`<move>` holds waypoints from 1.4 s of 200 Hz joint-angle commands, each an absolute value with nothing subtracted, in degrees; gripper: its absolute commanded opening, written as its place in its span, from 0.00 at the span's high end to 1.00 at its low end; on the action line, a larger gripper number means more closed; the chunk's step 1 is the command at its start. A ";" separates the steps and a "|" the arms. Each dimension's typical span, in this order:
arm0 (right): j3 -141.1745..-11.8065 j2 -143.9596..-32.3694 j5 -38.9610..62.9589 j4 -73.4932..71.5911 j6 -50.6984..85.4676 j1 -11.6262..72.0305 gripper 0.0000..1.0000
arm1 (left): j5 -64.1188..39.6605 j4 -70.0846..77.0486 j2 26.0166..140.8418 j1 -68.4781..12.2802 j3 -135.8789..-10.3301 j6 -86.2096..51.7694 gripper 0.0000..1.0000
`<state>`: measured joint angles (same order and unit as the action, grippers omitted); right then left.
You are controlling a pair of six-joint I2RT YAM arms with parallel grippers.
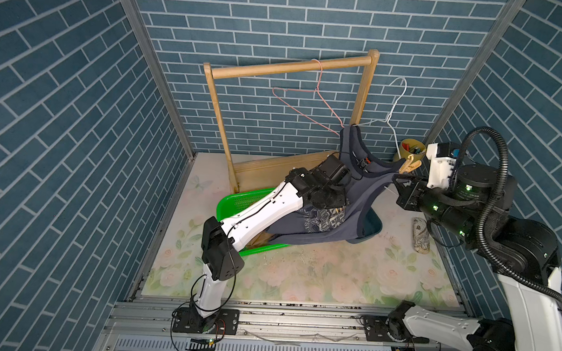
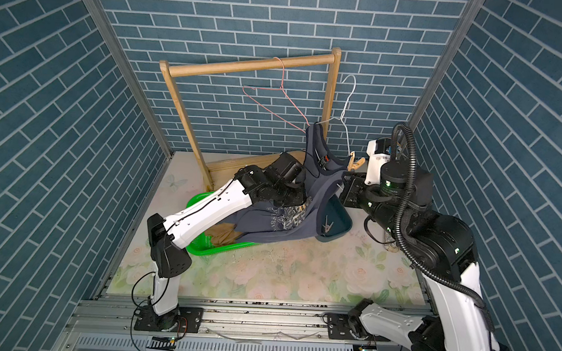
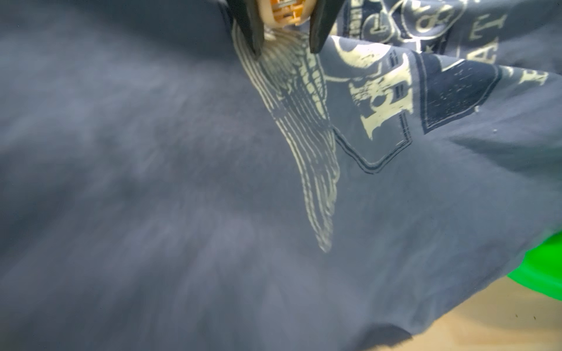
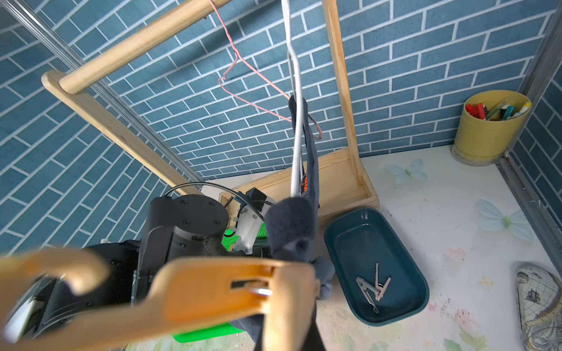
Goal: Remove the clothespins securing tank tops to the hanger
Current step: Place the clothespin in the storage box.
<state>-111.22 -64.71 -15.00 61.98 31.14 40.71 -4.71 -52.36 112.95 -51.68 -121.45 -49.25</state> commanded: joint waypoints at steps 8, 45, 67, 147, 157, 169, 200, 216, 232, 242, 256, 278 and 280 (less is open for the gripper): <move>-111.04 -65.90 -16.15 60.09 29.87 40.51 1.00 | -2.71 -55.80 109.42 -51.99 -123.23 -47.79 0.76; -110.22 -68.89 -13.52 62.48 29.53 39.04 1.00 | -0.11 -62.18 102.38 -53.58 -122.60 -46.23 0.76; -106.75 -69.49 -8.56 59.19 30.24 36.51 1.00 | 0.52 -62.42 98.89 -55.51 -120.84 -47.81 0.75; -111.51 -78.94 13.62 57.81 31.29 26.11 1.00 | 11.05 -50.34 107.16 -66.80 -117.99 -47.05 0.75; -111.57 -79.38 15.33 57.44 31.29 26.02 1.00 | 14.64 -47.92 108.72 -67.89 -117.43 -46.30 0.75; -111.34 -80.08 18.01 56.80 31.74 25.70 1.00 | 19.87 -45.80 110.98 -69.30 -117.53 -45.41 0.75; -108.97 -80.85 24.36 52.95 34.75 24.57 1.00 | 28.89 -39.89 114.18 -70.13 -113.17 -46.91 0.76; -109.07 -81.36 26.33 51.98 36.22 23.38 1.00 | 33.39 -36.13 114.51 -70.42 -109.21 -47.06 0.76; -109.34 -82.20 28.83 51.84 37.52 22.30 1.00 | 37.65 -35.08 116.14 -70.52 -108.10 -46.84 0.76; -109.58 -82.35 29.64 52.15 37.82 22.25 1.00 | 39.03 -34.56 117.51 -70.53 -108.65 -46.32 0.76; -109.70 -82.14 29.88 53.27 37.71 22.07 1.00 | 38.35 -32.75 119.67 -70.53 -110.30 -44.51 0.76; -109.29 -81.74 30.79 54.71 37.36 21.21 1.00 | 36.60 -31.96 124.95 -70.65 -114.61 -43.89 0.75; -109.26 -81.74 30.88 54.79 37.35 21.12 1.00 | 36.57 -31.98 125.39 -70.62 -114.83 -44.09 0.75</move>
<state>-109.10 -82.54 27.42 55.33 36.10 21.89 34.85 -34.79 120.75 -70.41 -111.15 -45.50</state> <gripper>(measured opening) 0.067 0.260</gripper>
